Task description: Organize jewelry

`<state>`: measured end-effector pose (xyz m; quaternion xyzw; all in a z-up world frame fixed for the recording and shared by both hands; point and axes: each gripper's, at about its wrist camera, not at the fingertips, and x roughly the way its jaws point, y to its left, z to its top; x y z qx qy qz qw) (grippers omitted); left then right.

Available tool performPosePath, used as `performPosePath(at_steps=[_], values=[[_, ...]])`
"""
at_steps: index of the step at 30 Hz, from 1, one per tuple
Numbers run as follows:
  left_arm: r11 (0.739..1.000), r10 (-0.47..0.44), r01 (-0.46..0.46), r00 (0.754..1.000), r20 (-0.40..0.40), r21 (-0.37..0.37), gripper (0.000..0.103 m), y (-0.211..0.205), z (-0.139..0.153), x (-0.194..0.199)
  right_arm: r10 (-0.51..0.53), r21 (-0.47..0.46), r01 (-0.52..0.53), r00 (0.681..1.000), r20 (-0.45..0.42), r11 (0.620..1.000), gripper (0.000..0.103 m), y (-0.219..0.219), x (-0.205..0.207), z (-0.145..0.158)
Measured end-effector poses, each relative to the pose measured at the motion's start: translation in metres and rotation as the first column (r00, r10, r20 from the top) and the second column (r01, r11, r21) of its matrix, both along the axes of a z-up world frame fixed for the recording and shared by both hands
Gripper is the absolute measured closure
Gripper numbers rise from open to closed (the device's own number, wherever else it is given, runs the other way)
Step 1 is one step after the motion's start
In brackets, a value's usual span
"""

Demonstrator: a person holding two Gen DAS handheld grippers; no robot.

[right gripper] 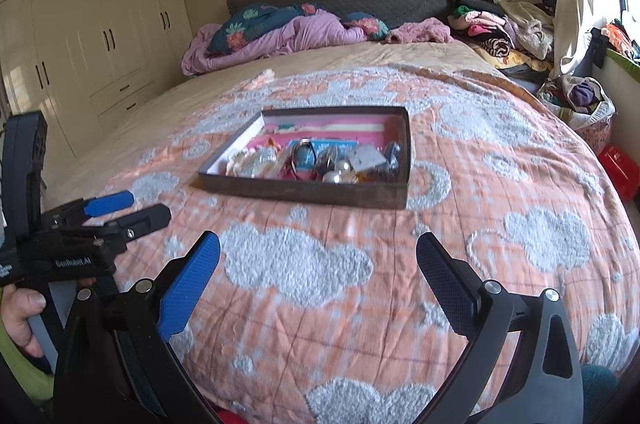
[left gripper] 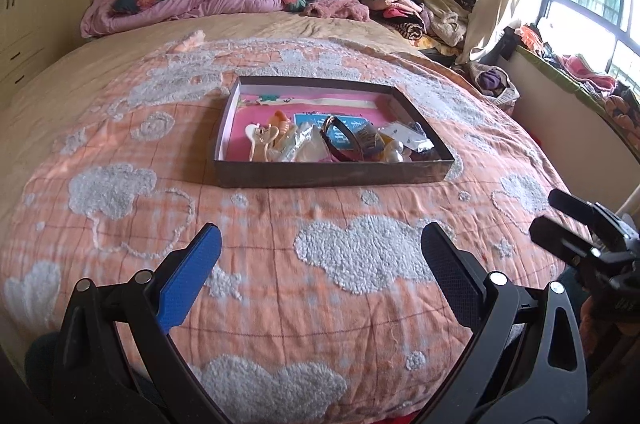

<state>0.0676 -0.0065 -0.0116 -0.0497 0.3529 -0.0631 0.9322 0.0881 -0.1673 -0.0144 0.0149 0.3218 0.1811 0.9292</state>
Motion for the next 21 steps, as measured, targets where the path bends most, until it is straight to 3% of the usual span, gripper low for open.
performPosePath(at_steps=[21], values=[[1.000, 0.018, -0.018, 1.000, -0.007, 0.008, 0.010, 0.0066, 0.0023, -0.0098, 0.012, -0.013, -0.012, 1.000, 0.007, 1.000, 0.005, 0.0033, -0.0096, 0.0035]])
